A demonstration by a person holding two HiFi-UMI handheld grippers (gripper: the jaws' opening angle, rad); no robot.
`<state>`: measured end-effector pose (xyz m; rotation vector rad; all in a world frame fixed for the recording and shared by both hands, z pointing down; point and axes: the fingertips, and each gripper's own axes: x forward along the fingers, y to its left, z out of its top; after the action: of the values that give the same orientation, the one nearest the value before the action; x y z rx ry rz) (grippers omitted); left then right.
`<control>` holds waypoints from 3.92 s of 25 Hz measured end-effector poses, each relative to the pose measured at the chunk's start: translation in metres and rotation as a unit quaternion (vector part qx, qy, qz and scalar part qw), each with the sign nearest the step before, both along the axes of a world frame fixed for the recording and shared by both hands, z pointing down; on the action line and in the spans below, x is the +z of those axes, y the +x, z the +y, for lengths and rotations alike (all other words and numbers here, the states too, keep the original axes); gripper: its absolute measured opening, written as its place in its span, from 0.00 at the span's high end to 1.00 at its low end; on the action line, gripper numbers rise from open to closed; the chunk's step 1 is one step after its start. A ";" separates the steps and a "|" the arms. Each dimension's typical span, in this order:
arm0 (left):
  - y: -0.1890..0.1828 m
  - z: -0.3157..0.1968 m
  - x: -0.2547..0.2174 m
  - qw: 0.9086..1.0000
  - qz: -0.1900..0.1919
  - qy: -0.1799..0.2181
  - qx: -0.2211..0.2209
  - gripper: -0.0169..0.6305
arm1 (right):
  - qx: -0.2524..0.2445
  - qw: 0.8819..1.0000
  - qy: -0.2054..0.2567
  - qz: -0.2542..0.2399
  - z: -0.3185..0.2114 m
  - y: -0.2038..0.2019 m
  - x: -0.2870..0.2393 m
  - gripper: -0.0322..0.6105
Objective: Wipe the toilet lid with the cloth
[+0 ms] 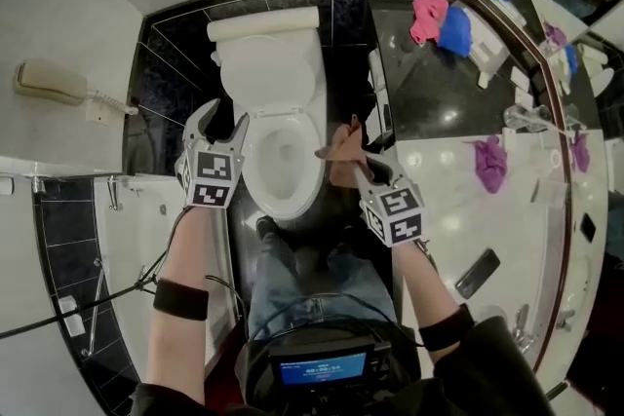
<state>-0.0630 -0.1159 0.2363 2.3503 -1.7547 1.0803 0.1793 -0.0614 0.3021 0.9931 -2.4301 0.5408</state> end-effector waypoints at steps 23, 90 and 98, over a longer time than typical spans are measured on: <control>-0.072 -0.263 0.194 0.936 -0.274 -0.079 0.207 0.63 | 0.038 0.998 -0.034 0.023 -0.086 -0.092 0.108 0.82; 0.026 0.219 0.441 0.961 -0.247 -0.044 0.116 0.87 | 0.022 0.998 -0.061 0.025 0.142 -0.099 0.288 0.82; 0.033 0.262 0.536 0.938 -0.259 -0.121 0.198 0.89 | 0.038 0.996 -0.070 0.033 0.158 -0.099 0.319 0.82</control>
<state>-0.0296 0.1465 0.7721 2.4646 -1.1468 1.9969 0.0805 0.0968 0.6213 1.0312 -2.2712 0.6836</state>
